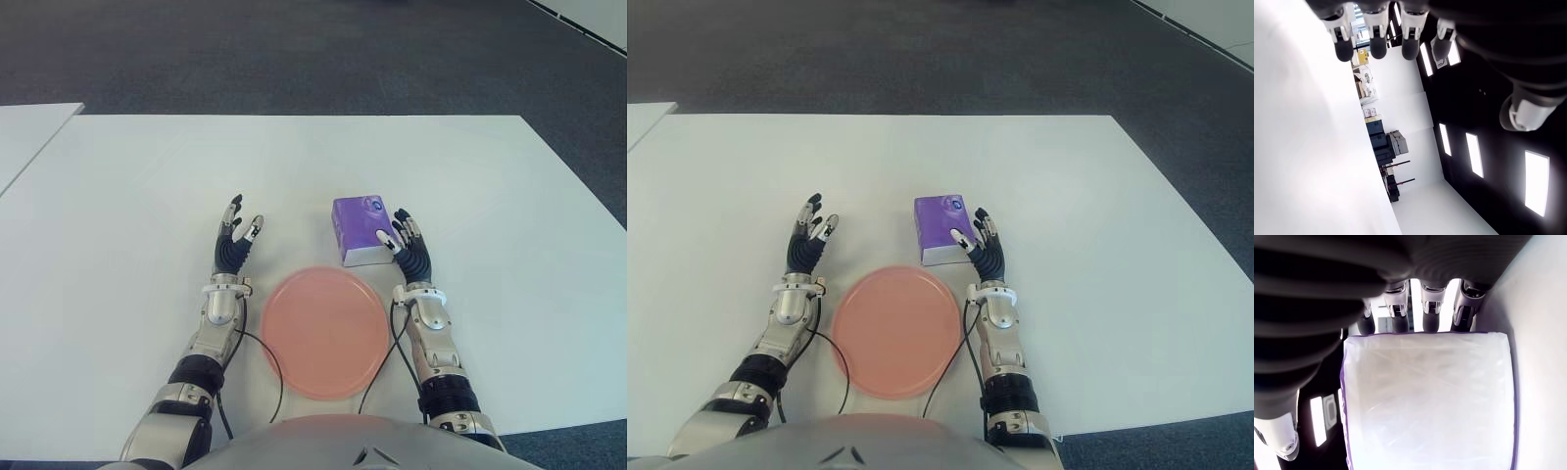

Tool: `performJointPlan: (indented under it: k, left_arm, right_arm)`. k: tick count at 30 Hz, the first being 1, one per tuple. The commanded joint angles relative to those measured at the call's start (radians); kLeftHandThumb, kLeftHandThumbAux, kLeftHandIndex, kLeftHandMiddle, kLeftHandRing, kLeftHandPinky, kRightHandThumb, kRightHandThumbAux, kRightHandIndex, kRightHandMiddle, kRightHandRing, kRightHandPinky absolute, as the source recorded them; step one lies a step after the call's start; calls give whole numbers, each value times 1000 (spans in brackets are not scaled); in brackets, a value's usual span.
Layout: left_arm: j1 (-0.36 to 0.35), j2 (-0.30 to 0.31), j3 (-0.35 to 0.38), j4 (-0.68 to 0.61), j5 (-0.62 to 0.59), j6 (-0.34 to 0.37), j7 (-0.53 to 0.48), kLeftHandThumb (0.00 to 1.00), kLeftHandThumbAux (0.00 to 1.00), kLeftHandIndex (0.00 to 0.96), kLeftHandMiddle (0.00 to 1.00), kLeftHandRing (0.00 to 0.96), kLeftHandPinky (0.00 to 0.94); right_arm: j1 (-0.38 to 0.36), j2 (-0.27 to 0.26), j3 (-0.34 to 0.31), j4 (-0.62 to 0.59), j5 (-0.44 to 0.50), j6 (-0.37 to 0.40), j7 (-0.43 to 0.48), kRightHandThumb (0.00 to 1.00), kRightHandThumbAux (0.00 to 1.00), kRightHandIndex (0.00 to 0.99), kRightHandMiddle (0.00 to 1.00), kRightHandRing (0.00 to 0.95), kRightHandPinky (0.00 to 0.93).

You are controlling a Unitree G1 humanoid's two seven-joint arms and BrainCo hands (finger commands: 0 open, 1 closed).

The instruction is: Put the tissue paper into the plate.

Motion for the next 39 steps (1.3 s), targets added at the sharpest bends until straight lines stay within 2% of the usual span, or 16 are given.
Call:
performJointPlan:
  k: [1,13,27,30,34,37,39]
  left_arm:
    - [55,-8,-7,32,6,23,-11,13,394,0,0,0,0]
    - [55,-4,-6,30,2,29,-19,18,391,0,0,0,0]
    - [41,-5,-6,60,9,0,-6,22,389,0,0,0,0]
    - [37,-4,-5,65,4,6,-14,25,391,0,0,0,0]
    - [29,-5,-4,76,0,8,-18,27,393,0,0,0,0]
    - [20,-8,-4,85,-1,5,-17,27,392,0,0,0,0]
    - [15,-9,-4,89,-2,6,-18,28,393,0,0,0,0]
  right_arm:
    - [49,2,0,37,4,65,-1,137,632,0,0,0,0]
    - [50,3,1,36,2,73,-5,127,629,0,0,0,0]
    - [44,1,1,42,0,76,-6,129,627,0,0,0,0]
    - [7,-43,-17,121,-4,11,13,121,616,0,0,0,0]
    - [-7,-65,-16,141,-21,-32,7,106,588,0,0,0,0]
    - [-26,-97,-29,69,-23,-2,-1,104,560,0,0,0,0]
    - [-50,-112,-43,-60,-34,80,-29,113,538,0,0,0,0]
